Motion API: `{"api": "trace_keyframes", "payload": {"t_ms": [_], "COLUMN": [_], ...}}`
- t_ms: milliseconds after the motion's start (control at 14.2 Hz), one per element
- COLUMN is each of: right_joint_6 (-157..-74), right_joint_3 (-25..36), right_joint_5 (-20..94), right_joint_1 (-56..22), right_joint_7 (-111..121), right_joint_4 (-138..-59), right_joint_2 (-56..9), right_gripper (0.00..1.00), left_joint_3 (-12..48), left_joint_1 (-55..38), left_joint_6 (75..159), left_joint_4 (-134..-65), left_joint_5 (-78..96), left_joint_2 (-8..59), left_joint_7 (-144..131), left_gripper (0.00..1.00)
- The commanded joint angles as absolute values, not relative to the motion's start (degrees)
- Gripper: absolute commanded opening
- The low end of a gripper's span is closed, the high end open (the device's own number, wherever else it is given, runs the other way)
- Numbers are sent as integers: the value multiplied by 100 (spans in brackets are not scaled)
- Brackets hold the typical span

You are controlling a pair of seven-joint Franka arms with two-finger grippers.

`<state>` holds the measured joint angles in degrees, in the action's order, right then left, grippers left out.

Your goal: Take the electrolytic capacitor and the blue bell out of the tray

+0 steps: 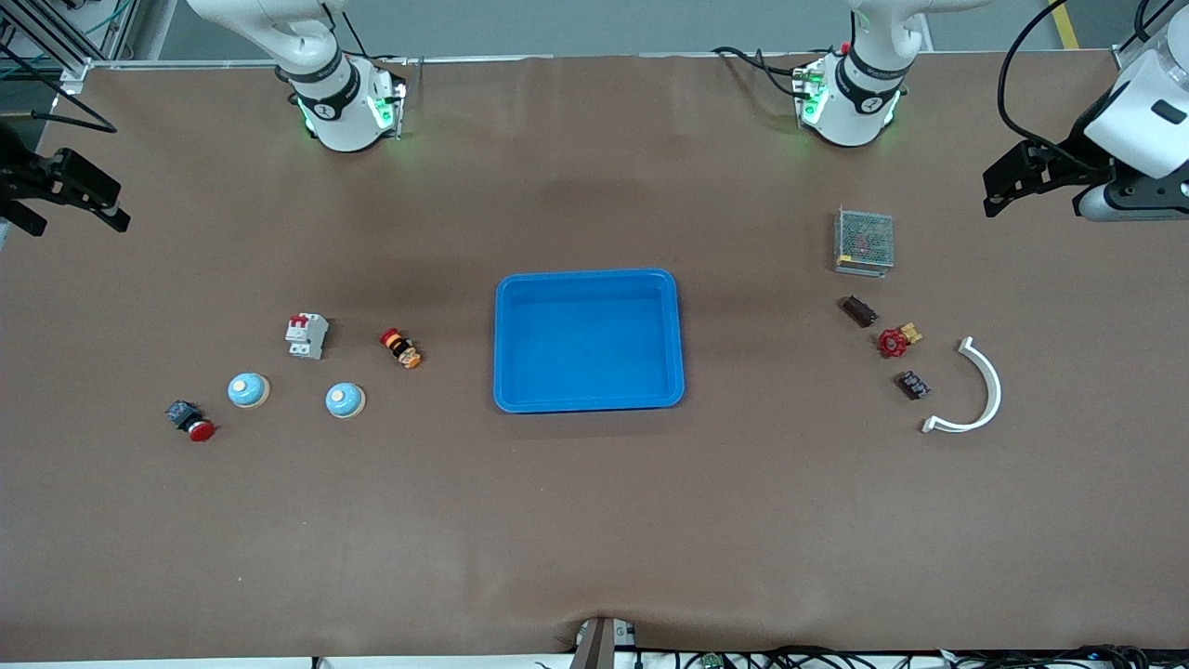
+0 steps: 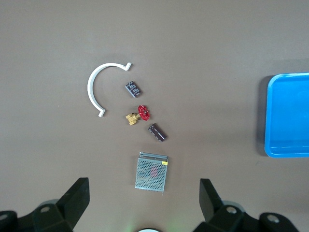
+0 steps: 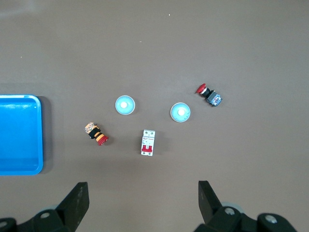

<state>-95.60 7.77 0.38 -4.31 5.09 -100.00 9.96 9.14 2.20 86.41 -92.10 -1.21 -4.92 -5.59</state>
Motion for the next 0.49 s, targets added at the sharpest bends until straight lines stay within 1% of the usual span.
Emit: {"api": "trace_keyframes", "payload": {"t_ms": [0, 424], "right_joint_6": [-9536, -9466], "right_joint_3": [703, 712], "right_joint_5": [-26, 35], "right_joint_1": [-352, -343], "right_joint_7": [431, 431], "right_joint_4": [-9958, -9853], "right_joint_2": [1063, 1046], "right_gripper": [100, 100], "left_joint_3": [879, 879], "left_joint_1": [194, 193], "left_joint_6": [8622, 8587], "left_joint_4": [-8939, -8921], "left_joint_5": [-44, -70], "left_joint_2": [-352, -334], "left_joint_7": [-492, -553], "left_gripper": [100, 100]}}
